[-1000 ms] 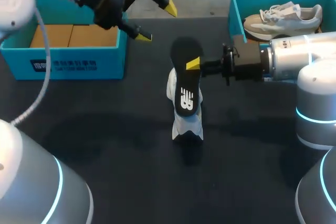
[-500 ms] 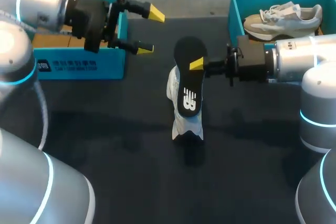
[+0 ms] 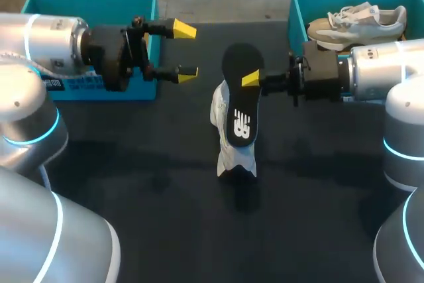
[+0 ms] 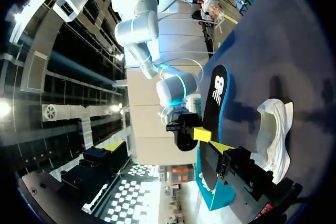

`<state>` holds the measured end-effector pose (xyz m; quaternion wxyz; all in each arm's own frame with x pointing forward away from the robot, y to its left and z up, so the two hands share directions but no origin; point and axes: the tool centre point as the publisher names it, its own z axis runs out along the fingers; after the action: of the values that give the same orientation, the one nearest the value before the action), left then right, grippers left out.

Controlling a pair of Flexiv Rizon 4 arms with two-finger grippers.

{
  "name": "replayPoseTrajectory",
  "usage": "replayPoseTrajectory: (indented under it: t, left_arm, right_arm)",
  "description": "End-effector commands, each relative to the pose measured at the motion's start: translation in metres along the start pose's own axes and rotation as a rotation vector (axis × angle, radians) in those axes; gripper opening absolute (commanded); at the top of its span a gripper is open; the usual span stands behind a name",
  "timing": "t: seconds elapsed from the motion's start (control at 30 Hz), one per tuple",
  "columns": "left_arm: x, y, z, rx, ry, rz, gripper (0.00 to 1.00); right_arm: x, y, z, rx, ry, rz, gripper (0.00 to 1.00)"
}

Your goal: Take the shoe out of the shoebox, open the shoe tongue, remove and reinsert the insole, then place the shoe into the shoebox

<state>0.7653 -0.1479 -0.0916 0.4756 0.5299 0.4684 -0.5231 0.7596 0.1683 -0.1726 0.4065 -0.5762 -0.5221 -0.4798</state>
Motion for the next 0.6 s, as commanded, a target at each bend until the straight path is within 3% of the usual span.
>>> replayPoseTrajectory:
  t: [0.03, 0.4, 0.6]
  left_arm:
    - [0.004, -0.003, 0.001, -0.004, 0.004, -0.004, 1.00]
    - [0.004, -0.003, 0.001, -0.004, 0.004, -0.004, 1.00]
    - [0.020, -0.004, 0.002, -0.035, -0.036, 0.028, 1.00]
  right_arm:
    - [0.001, -0.001, 0.000, 0.000, -0.006, 0.002, 0.00]
    - [0.012, -0.002, -0.007, 0.003, -0.024, 0.009, 0.00]
    - [0.016, -0.002, -0.007, 0.004, 0.007, 0.026, 0.00]
